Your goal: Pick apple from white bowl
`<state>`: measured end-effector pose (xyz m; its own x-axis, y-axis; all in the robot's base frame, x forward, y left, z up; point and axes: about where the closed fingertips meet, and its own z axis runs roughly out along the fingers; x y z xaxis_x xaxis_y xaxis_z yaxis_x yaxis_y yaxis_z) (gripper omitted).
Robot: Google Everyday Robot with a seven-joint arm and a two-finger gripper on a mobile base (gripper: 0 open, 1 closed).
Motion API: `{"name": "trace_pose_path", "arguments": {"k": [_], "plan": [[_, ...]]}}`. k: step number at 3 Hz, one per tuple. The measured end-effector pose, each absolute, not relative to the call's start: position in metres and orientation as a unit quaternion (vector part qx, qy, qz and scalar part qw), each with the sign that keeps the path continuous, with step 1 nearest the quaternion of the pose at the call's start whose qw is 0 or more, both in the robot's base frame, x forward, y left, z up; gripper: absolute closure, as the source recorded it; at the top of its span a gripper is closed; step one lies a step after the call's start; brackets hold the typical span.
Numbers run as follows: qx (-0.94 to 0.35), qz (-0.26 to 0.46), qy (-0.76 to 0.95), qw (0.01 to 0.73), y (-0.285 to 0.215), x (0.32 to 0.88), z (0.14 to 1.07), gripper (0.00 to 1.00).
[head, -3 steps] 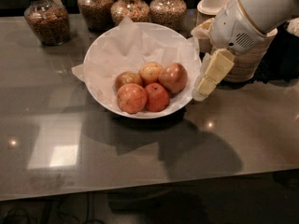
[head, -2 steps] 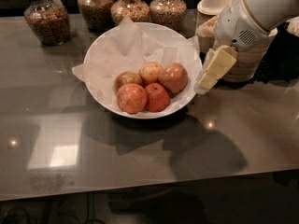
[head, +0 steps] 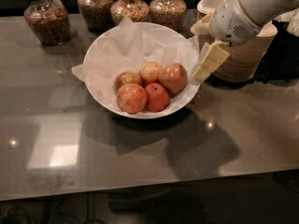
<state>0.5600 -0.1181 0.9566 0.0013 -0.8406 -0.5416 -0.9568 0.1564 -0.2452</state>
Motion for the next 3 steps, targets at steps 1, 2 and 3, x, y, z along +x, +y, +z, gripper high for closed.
{"name": "trace_pose_path", "arguments": {"k": [1,2,3], "plan": [[-0.658,0.105,0.686,0.293,-0.106,0.565,0.95,0.21],[-0.671,0.112,0.673,0.291,-0.096,0.57,0.944,0.39],[-0.672,0.114,0.672,0.29,-0.096,0.571,0.941,0.37]]}}
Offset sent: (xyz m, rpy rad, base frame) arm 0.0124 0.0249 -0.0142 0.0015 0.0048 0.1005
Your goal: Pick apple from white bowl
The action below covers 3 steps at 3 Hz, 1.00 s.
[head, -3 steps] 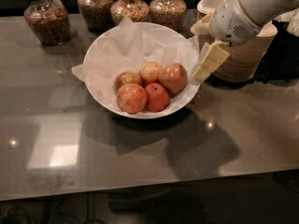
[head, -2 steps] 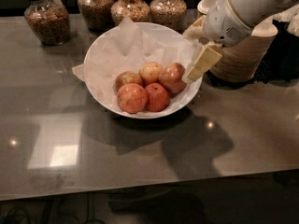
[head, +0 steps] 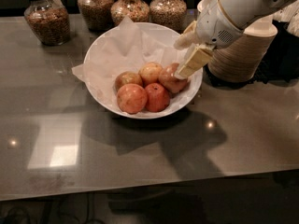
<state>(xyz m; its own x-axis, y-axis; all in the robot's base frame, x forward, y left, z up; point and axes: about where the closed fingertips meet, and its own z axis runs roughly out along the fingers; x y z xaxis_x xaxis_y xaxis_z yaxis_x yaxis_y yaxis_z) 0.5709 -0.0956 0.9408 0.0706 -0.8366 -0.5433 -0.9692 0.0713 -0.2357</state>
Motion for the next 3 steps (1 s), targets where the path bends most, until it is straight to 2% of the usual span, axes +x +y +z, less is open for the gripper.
{"name": "trace_pose_path", "arguments": {"k": [2,3], "plan": [[-0.683,0.14,0.664,0.27,-0.082,0.568,0.917,0.37],[-0.697,0.162,0.657,0.236,-0.067,0.558,0.888,0.41]]}}
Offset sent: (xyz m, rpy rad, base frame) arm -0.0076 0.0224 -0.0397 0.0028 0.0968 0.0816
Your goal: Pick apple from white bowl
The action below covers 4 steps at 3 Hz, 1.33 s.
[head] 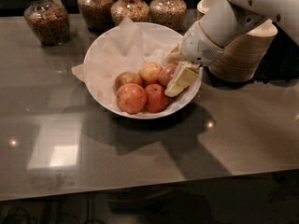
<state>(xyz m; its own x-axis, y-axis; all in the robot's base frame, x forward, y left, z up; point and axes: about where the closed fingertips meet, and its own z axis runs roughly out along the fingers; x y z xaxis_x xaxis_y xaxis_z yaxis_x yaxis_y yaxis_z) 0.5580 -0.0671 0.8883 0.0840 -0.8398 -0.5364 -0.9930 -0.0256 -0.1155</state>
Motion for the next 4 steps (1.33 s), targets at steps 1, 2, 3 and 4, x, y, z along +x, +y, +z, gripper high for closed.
{"name": "trace_pose_path", "arguments": {"k": [1,2,3,4], "plan": [[-0.697,0.156,0.658,0.237,-0.0697,0.5544,0.8837,0.41],[-0.693,0.147,0.663,0.242,-0.0774,0.5515,0.8822,0.32],[-0.693,0.147,0.663,0.242,-0.0774,0.5515,0.8822,0.5],[-0.693,0.147,0.663,0.242,-0.0774,0.5515,0.8822,0.74]]}}
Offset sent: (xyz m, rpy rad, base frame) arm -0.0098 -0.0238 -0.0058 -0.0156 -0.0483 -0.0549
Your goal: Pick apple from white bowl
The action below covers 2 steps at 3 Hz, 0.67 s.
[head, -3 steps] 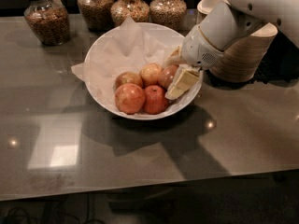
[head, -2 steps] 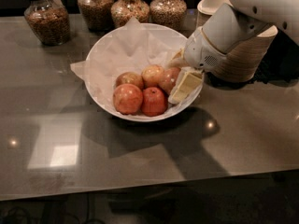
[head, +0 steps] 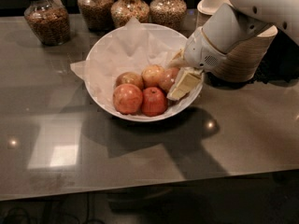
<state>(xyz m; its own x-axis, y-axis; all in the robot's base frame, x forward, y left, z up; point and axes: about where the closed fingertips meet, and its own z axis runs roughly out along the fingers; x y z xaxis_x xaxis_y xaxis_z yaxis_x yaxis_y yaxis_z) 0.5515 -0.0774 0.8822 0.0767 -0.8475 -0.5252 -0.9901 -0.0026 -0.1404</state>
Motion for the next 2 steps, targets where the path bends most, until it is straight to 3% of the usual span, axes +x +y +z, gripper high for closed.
{"name": "trace_pose_path", "arguments": {"k": [1,2], "plan": [[-0.693,0.147,0.663,0.242,-0.0773,0.5515,0.8822,0.97],[-0.693,0.147,0.663,0.242,-0.0773,0.5515,0.8822,1.0]]}}
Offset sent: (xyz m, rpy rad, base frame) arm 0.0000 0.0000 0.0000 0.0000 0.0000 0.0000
